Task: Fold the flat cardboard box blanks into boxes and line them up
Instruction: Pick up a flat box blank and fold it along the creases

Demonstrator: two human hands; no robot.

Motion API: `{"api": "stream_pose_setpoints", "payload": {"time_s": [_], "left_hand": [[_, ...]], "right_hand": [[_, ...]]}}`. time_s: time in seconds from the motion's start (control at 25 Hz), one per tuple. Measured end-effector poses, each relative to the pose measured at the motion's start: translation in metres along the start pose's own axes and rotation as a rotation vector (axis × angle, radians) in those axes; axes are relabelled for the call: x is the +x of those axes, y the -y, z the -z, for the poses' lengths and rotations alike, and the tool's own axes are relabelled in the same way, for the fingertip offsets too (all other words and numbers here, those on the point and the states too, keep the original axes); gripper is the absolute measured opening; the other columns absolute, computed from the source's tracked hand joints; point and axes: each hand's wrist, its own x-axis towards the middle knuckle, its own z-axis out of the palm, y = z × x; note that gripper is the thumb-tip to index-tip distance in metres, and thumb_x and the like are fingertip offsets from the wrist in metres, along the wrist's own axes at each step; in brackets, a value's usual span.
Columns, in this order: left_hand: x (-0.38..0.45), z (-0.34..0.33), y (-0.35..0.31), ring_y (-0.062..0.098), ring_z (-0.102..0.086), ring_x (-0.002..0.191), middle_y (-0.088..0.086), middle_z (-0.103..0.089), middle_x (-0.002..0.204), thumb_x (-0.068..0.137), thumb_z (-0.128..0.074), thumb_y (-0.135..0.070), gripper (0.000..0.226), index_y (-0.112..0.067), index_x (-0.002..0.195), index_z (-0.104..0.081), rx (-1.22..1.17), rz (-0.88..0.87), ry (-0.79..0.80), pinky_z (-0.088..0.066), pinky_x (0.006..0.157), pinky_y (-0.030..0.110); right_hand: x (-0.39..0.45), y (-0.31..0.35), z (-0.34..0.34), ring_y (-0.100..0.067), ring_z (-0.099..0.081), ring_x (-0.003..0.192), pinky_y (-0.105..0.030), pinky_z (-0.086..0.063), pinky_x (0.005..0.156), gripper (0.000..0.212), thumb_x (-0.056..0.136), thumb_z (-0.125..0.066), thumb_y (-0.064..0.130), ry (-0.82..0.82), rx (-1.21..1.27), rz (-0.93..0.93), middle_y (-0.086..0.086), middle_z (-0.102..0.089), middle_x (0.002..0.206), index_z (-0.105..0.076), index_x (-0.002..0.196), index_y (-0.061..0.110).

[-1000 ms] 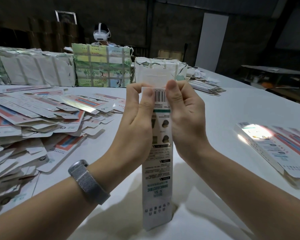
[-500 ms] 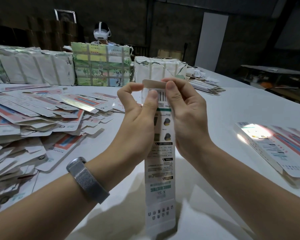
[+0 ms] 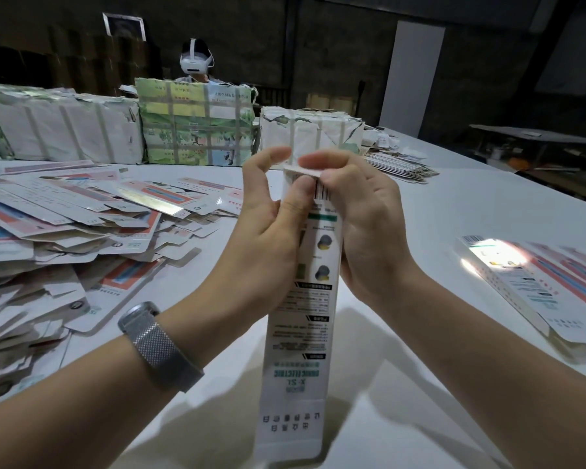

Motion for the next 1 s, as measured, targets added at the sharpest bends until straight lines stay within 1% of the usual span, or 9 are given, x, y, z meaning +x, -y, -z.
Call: {"api": "stream_pose_setpoints", "payload": {"time_s": [0.12,0.28,0.44,0.56,0.64,0.72,0.8,0.88,1.0], "left_hand": [[0.001,0.002,0.001,0.016,-0.068,0.06,0.005,-0.069,0.069,0.108,-0.038,-0.031,0.022,-0.042,0.127,-0.036,0.019,-0.042,0.046,-0.057,0.057,0.028],[0.0,0.003,0.002,0.017,-0.071,0.066,0.007,-0.071,0.076,0.104,-0.038,-0.03,0.028,-0.044,0.128,-0.034,0.038,-0.087,0.128,-0.063,0.064,0.039],[0.001,0.004,-0.001,0.029,-0.071,0.066,0.016,-0.071,0.083,0.105,-0.038,-0.031,0.019,-0.041,0.121,-0.036,0.061,-0.087,0.099,-0.06,0.064,0.057],[0.001,0.003,-0.004,0.036,-0.07,0.066,0.017,-0.071,0.083,0.106,-0.038,-0.031,0.01,-0.037,0.114,-0.037,0.077,-0.071,0.042,-0.058,0.063,0.063],[0.001,0.003,-0.006,0.03,-0.07,0.064,0.012,-0.072,0.08,0.108,-0.037,-0.028,0.007,-0.034,0.112,-0.037,0.054,-0.066,0.031,-0.06,0.063,0.06],[0.001,0.003,-0.007,0.026,-0.069,0.061,0.01,-0.072,0.077,0.11,-0.036,-0.025,0.006,-0.03,0.112,-0.035,0.038,-0.058,0.025,-0.062,0.057,0.051],[0.001,0.002,-0.008,0.022,-0.069,0.057,0.009,-0.072,0.073,0.11,-0.035,-0.024,0.004,-0.028,0.11,-0.035,0.004,-0.038,0.012,-0.059,0.051,0.038],[0.0,0.0,-0.009,0.018,-0.069,0.054,0.007,-0.072,0.07,0.11,-0.036,-0.025,0.004,-0.027,0.107,-0.036,-0.026,-0.013,-0.011,-0.056,0.049,0.028],[-0.001,-0.001,-0.009,0.008,-0.064,0.051,-0.002,-0.068,0.063,0.11,-0.036,-0.025,0.008,-0.025,0.102,-0.037,0.007,-0.014,-0.029,-0.05,0.046,0.019]], "right_hand": [[0.002,0.001,0.002,-0.031,-0.054,0.066,-0.039,-0.05,0.057,0.022,0.083,-0.048,0.013,0.006,-0.028,-0.006,-0.006,-0.062,0.067,-0.069,0.09,0.014],[0.003,0.003,0.004,-0.029,-0.06,0.071,-0.043,-0.052,0.06,0.026,0.083,-0.049,0.014,-0.025,-0.003,-0.011,-0.001,-0.07,0.081,-0.074,0.082,0.02],[0.004,0.005,0.005,-0.033,-0.057,0.071,-0.071,-0.04,0.058,0.028,0.081,-0.048,0.016,-0.029,-0.026,-0.025,0.001,-0.071,0.079,-0.076,0.078,0.02],[0.003,0.004,0.004,-0.039,-0.056,0.071,-0.079,-0.033,0.054,0.027,0.084,-0.049,0.022,-0.011,-0.04,-0.02,-0.011,-0.066,0.077,-0.075,0.089,0.015],[0.001,0.003,0.003,-0.04,-0.057,0.071,-0.078,-0.035,0.054,0.028,0.088,-0.048,0.026,0.003,-0.068,-0.018,-0.015,-0.063,0.079,-0.073,0.094,0.015],[0.0,0.002,0.002,-0.035,-0.06,0.069,-0.073,-0.04,0.053,0.028,0.091,-0.047,0.027,0.015,-0.108,0.005,-0.013,-0.063,0.079,-0.073,0.094,0.017],[0.0,0.001,0.002,-0.028,-0.062,0.071,-0.06,-0.05,0.056,0.026,0.094,-0.047,0.024,0.014,-0.127,0.058,-0.017,-0.063,0.087,-0.073,0.093,0.017],[0.001,-0.001,0.002,-0.029,-0.065,0.079,-0.047,-0.056,0.067,0.023,0.094,-0.05,0.019,-0.003,-0.166,0.142,-0.024,-0.063,0.095,-0.072,0.094,0.013],[0.001,-0.006,0.003,-0.035,-0.067,0.09,-0.055,-0.055,0.082,0.019,0.093,-0.055,0.016,-0.024,-0.267,0.232,-0.021,-0.066,0.095,-0.072,0.094,0.008]]}}
